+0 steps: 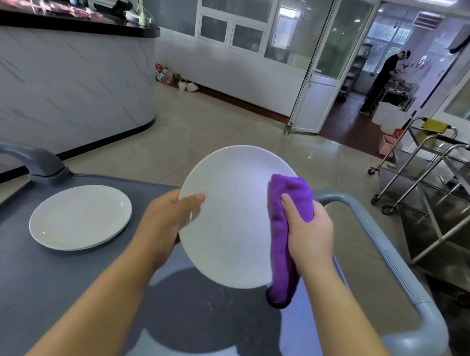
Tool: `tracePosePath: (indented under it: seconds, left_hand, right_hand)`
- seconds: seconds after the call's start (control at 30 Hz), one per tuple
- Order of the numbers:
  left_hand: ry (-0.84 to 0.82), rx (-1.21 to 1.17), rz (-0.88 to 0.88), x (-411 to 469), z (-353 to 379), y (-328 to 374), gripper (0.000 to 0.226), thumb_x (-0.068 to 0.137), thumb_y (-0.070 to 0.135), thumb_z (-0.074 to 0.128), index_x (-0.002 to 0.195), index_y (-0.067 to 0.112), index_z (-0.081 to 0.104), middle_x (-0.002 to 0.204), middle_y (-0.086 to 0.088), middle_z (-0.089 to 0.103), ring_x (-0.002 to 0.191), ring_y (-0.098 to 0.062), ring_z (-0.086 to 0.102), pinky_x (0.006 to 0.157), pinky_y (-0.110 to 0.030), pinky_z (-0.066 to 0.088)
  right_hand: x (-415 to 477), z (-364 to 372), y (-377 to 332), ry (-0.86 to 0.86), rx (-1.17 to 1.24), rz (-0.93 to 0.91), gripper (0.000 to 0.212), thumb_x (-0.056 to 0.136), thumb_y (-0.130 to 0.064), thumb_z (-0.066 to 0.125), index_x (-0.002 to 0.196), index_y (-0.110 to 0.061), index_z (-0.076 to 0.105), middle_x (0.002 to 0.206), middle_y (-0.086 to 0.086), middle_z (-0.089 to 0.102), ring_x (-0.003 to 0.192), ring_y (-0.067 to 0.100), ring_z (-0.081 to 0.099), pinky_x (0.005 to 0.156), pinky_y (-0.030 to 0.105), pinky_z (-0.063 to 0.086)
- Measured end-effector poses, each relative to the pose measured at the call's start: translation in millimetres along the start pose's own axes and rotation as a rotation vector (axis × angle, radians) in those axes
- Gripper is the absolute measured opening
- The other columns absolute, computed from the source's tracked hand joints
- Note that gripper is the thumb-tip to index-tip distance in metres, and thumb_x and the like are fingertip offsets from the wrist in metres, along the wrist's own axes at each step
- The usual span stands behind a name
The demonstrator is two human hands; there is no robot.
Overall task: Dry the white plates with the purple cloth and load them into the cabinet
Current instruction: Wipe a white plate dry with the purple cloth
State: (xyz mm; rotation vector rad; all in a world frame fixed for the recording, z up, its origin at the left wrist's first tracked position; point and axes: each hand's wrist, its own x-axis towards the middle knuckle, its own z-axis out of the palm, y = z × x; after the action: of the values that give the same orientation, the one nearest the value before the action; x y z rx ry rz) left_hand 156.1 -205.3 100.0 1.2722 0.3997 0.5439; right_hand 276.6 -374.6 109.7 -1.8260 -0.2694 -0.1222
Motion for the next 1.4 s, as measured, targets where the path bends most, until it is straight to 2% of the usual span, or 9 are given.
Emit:
tracePosePath:
  seconds: [0.13,0.23,0.4,0.6,0.67,0.8,0.97,1.17,1.4]
  left_hand:
    - [0.106,0.174,0.125,4,6,10,0.006,0.082,0.031,0.073,0.081,0.036,0.070,0.082,0.008,0.073,0.085,-0.022,0.069,0.072,-0.041,0.057]
    - [0.240,0.108,0.218,1,17,6,0.022,0.086,0.031,0.070,0.071,0.048,0.071,0.077,0.013,0.073,0.083,-0.023,0.070,0.078,-0.049,0.058]
    - [0.310,-0.110,0.139,-9,35,-5,0.011,0.093,0.028,0.060,0.095,0.034,0.070,0.096,0.011,0.074,0.093,-0.015,0.070,0.080,-0.041,0.056]
    - [0.011,-0.003,-0.027,3,5,0,0.031,0.075,0.039,0.070,0.094,0.015,0.072,0.100,-0.009,0.073,0.100,-0.039,0.065,0.083,-0.045,0.049]
    - [0.076,0.060,0.022,5,7,1,0.014,0.087,0.035,0.066,0.087,0.022,0.072,0.084,0.002,0.074,0.086,-0.032,0.067,0.076,-0.043,0.053]
    - [0.287,0.088,0.110,3,19,-1,0.031,0.093,0.031,0.060,0.067,0.040,0.072,0.071,0.010,0.071,0.077,-0.025,0.066,0.078,-0.051,0.055]
    - [0.434,-0.036,0.141,-1,30,-4,0.017,0.095,0.036,0.057,0.082,0.035,0.068,0.081,0.014,0.072,0.082,-0.013,0.068,0.074,-0.037,0.056]
    - [0.581,0.001,0.148,3,15,-5,0.016,0.098,0.036,0.051,0.095,0.029,0.064,0.093,0.011,0.067,0.087,-0.008,0.064,0.068,-0.026,0.048]
    - [0.520,0.147,0.121,3,8,-10,0.019,0.100,0.033,0.045,0.090,0.028,0.060,0.085,0.010,0.062,0.078,-0.009,0.058,0.062,-0.023,0.045]
  right_hand:
    - [11,-10,-24,-0.124,-0.142,-0.161,0.020,0.081,-0.043,0.071,0.091,-0.030,0.058,0.081,-0.015,0.064,0.077,-0.001,0.058,0.062,0.014,0.040]
    - [7,-5,-24,0.011,-0.052,-0.142,0.020,0.084,-0.044,0.068,0.091,-0.030,0.057,0.082,-0.015,0.063,0.079,0.001,0.059,0.063,0.018,0.040]
    - [-25,22,5,0.171,0.225,0.129,0.034,0.088,-0.047,0.062,0.103,-0.017,0.059,0.089,-0.006,0.066,0.082,0.010,0.062,0.065,0.022,0.045]
    - [4,-7,0,-0.026,-0.019,-0.028,0.021,0.084,-0.040,0.070,0.090,-0.021,0.062,0.079,-0.010,0.065,0.074,0.008,0.061,0.060,0.019,0.042]
    - [8,-11,-7,-0.083,-0.069,-0.096,0.019,0.082,-0.038,0.072,0.091,-0.026,0.062,0.080,-0.014,0.066,0.072,-0.003,0.059,0.060,0.010,0.041]
    - [-1,2,0,0.028,0.041,-0.037,0.024,0.085,-0.039,0.069,0.099,-0.021,0.061,0.083,-0.013,0.065,0.073,-0.006,0.059,0.058,0.007,0.041]
    - [-32,28,23,0.048,0.178,0.182,0.035,0.088,-0.048,0.061,0.102,-0.016,0.058,0.087,-0.004,0.066,0.081,0.014,0.063,0.068,0.028,0.048]
    - [-24,3,26,-0.165,-0.204,0.130,0.030,0.081,-0.044,0.071,0.086,-0.018,0.058,0.078,-0.005,0.064,0.073,0.015,0.060,0.059,0.027,0.041]
    - [-1,-3,0,0.018,-0.331,0.022,0.039,0.089,-0.017,0.047,0.128,-0.018,0.042,0.112,0.003,0.059,0.094,0.026,0.052,0.075,0.035,0.039]
